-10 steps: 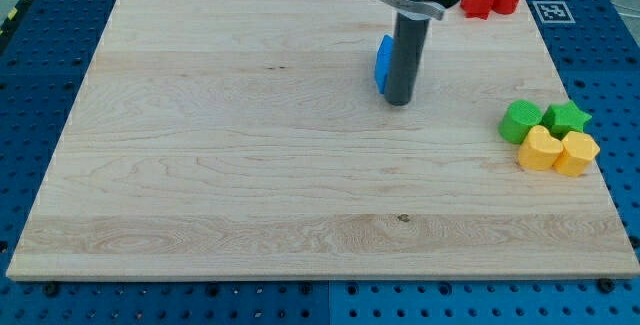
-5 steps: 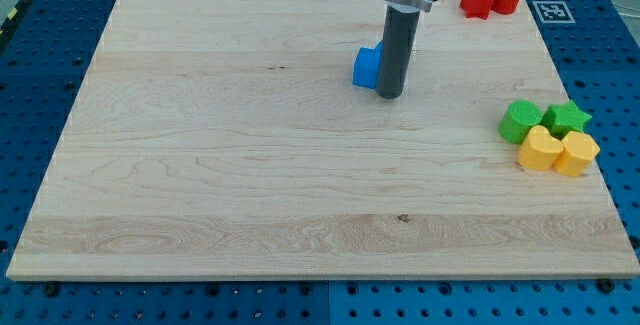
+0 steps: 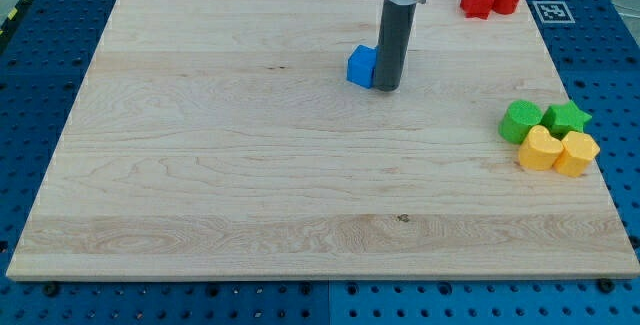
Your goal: Move the blue cube to the top center of the board
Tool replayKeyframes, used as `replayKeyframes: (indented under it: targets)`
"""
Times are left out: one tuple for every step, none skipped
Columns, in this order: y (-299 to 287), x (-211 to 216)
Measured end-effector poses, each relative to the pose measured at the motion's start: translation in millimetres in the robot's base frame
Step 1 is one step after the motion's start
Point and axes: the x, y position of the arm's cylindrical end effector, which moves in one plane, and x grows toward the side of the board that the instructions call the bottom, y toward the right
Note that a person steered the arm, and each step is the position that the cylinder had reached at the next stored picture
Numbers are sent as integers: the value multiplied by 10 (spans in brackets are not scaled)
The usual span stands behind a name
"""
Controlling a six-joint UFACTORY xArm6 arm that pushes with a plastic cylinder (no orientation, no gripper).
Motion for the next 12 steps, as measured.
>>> replayKeyframes:
  targets:
    - [-32,-40]
    - [-241,-39]
    - [-450,-69]
    - [-515,-165]
    - [-515,-278]
    - [-540,-385]
    - [-711,-441]
    - [-963,-458]
    - [-1051,-600]
    - [-1024,-656]
    - [-889,-652]
    - [-821,-657]
